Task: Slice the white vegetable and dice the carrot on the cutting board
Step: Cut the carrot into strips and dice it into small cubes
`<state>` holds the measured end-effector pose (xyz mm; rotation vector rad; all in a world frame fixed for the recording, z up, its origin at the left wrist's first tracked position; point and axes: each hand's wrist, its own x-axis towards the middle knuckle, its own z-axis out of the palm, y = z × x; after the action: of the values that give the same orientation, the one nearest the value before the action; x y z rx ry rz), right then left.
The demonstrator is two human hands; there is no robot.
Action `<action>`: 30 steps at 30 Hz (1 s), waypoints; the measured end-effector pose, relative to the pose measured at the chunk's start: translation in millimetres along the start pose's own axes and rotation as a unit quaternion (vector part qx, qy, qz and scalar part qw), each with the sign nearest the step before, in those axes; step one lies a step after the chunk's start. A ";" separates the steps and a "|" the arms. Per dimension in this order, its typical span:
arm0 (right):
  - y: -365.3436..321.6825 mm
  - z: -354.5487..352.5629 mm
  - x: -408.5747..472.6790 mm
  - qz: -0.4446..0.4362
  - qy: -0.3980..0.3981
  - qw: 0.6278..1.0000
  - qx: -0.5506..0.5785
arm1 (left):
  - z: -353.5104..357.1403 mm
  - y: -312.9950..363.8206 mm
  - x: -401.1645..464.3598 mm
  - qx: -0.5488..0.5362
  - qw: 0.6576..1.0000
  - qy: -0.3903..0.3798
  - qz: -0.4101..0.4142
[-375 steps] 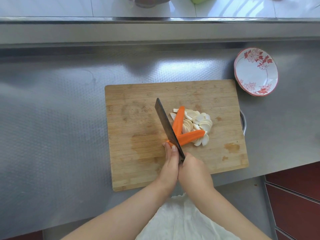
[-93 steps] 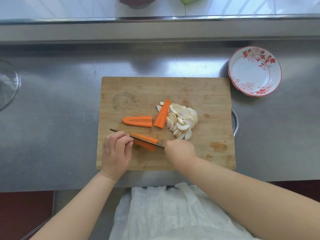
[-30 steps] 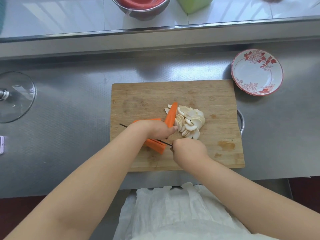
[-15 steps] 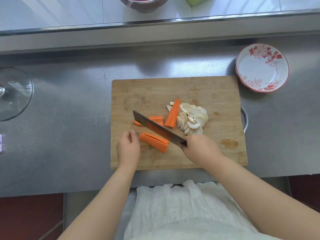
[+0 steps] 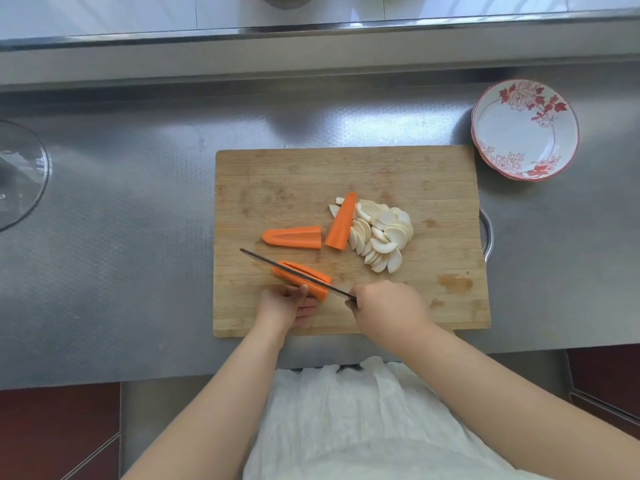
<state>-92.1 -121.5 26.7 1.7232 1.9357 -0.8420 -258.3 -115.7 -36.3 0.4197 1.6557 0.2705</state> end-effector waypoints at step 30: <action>19.2 0.2 -8.0 0.084 0.056 0.985 0.140 | -12.4 -22.3 3.4 0.456 0.750 0.201 0.435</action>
<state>-72.0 -126.5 28.6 2.1054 1.7762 -1.0131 -273.4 -133.6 -46.9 2.0282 1.8159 0.2129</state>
